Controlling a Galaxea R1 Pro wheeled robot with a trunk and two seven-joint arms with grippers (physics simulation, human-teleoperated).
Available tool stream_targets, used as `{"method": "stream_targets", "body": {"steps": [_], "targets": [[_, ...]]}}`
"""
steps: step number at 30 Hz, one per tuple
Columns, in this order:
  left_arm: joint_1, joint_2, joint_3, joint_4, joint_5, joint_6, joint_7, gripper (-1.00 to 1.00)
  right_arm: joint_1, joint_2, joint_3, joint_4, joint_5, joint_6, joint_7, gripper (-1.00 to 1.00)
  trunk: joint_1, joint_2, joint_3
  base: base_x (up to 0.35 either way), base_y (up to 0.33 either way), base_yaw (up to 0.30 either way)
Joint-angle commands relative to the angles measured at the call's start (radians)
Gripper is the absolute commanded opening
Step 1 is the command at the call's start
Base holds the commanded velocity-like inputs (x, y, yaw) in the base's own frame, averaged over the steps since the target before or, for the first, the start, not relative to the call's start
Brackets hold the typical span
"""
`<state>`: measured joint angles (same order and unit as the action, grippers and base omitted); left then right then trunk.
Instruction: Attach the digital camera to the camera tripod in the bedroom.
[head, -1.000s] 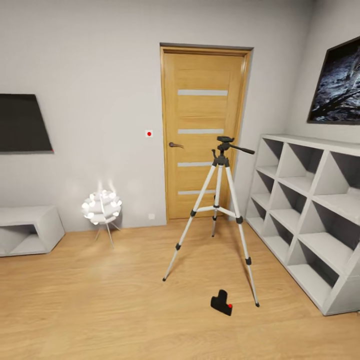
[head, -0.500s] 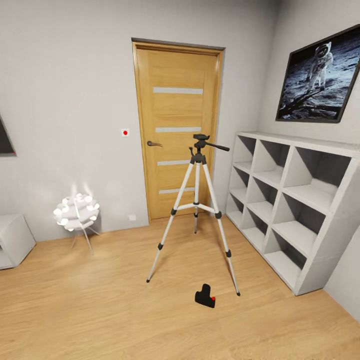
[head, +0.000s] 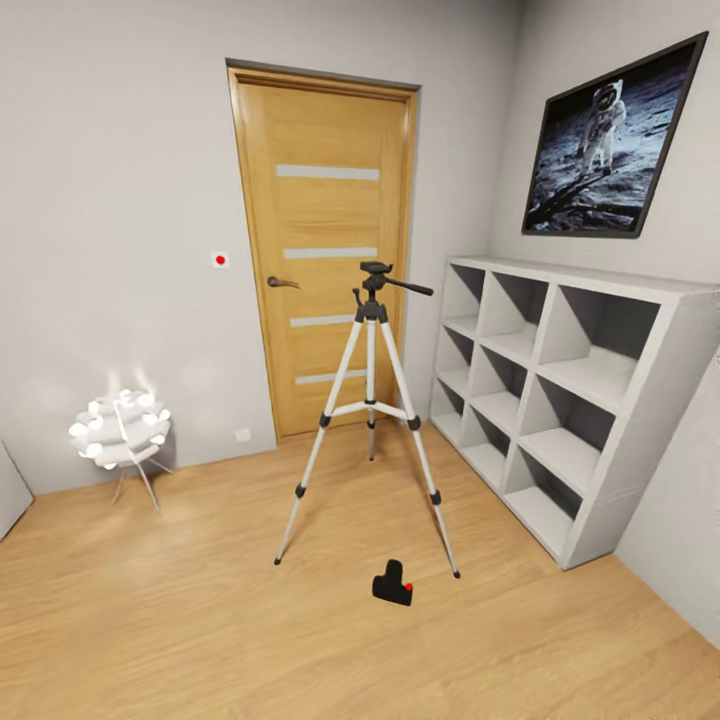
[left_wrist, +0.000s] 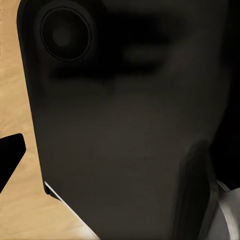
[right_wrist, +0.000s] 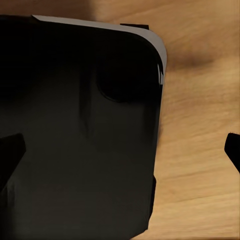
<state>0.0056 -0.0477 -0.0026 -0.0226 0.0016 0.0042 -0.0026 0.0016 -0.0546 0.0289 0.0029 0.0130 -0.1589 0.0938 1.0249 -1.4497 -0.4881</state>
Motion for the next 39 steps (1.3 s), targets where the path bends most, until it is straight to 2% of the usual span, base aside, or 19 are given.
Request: {"method": "stream_targets", "body": {"steps": [1, 3, 13, 18, 31, 39], "targets": [[0.001, 0.002, 0.0, -0.002, 0.0, 0.0, 0.0, 1.0, 0.0, 0.0, 0.002, 0.0, 0.001, -0.004, 0.002, 1.0, 0.0, 0.0, -0.001, 0.059, 0.0, -0.067], [0.001, 0.014, 0.0, -0.002, 0.001, 0.001, -0.002, 1.0, 0.0, -0.001, 0.0, 0.0, 0.001, -0.004, 0.002, 1.0, 0.0, 0.0, -0.002, 0.131, 0.0, -0.033], [0.001, 0.021, 0.001, -0.002, 0.001, 0.0, 0.002, 1.0, 0.0, -0.005, 0.002, 0.0, 0.003, 0.007, -0.024, 1.0, 0.0, 0.0, -0.002, 0.286, 0.0, -0.003], [0.001, 0.027, 0.001, -0.002, 0.001, -0.001, 0.002, 1.0, 0.0, -0.005, -0.001, 0.0, 0.001, 0.0, -0.025, 1.0, 0.0, 0.0, -0.002, 0.1, 0.0, -0.012], [0.001, 0.032, 0.002, -0.002, 0.001, -0.001, 0.003, 1.0, 0.0, -0.005, 0.0, 0.0, 0.001, -0.002, -0.024, 1.0, 0.0, 0.0, -0.002, 0.01, 0.006, -0.233], [0.001, 0.035, 0.003, -0.002, 0.001, -0.001, 0.003, 1.0, 0.0, -0.005, 0.001, 0.0, 0.001, -0.002, -0.025, 1.0, 0.0, 0.0, -0.002, 0.157, 0.196, -0.078]]}}
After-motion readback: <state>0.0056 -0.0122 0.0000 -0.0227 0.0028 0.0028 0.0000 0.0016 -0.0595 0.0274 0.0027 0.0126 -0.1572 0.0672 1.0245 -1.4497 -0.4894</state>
